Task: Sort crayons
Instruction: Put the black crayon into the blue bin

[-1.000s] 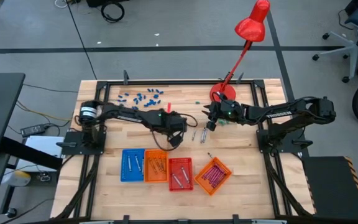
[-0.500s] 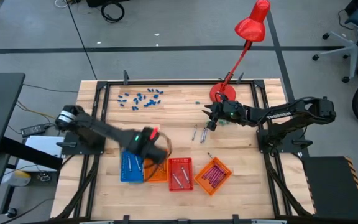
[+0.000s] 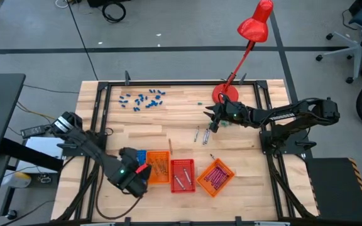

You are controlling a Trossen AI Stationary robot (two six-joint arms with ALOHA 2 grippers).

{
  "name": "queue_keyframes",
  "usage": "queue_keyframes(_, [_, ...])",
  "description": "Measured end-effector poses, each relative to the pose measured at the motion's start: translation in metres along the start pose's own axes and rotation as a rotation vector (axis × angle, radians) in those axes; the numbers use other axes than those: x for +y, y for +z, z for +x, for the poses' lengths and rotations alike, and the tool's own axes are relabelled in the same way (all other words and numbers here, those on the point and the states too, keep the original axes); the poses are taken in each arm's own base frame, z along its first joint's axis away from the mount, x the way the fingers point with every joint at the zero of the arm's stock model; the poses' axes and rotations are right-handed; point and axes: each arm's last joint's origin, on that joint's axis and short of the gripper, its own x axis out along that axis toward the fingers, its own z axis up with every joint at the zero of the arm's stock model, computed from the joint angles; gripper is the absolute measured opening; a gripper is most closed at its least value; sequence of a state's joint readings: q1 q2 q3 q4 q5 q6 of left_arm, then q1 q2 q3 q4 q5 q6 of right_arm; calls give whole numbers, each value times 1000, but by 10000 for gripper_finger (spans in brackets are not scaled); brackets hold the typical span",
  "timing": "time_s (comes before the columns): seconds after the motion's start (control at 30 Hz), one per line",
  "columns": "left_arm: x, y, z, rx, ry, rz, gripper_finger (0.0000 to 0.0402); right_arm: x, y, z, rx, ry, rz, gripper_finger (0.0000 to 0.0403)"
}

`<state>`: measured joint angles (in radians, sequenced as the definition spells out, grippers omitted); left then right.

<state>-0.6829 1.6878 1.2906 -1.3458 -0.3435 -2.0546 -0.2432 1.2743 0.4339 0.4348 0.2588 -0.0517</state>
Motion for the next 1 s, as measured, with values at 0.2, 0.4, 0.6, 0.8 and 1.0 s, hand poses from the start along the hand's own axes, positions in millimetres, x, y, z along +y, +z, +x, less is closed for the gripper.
queue_keyframes(0.2, [4,-5,17,24,25,-19,23,0,2,0,-19,0,3,122])
queue_keyframes(0.4, [0,2,21,30,32,15,23,0,2,0,-25,1,-2,122])
queue_keyframes(0.6, [-7,10,27,14,26,74,23,0,5,0,-48,-1,-10,122])
queue_keyframes(0.8, [-8,10,31,-55,7,144,23,2,7,-1,-73,39,11,122])
queue_keyframes(1.0, [-3,1,50,-65,-33,132,23,8,12,-3,-122,68,20,122])
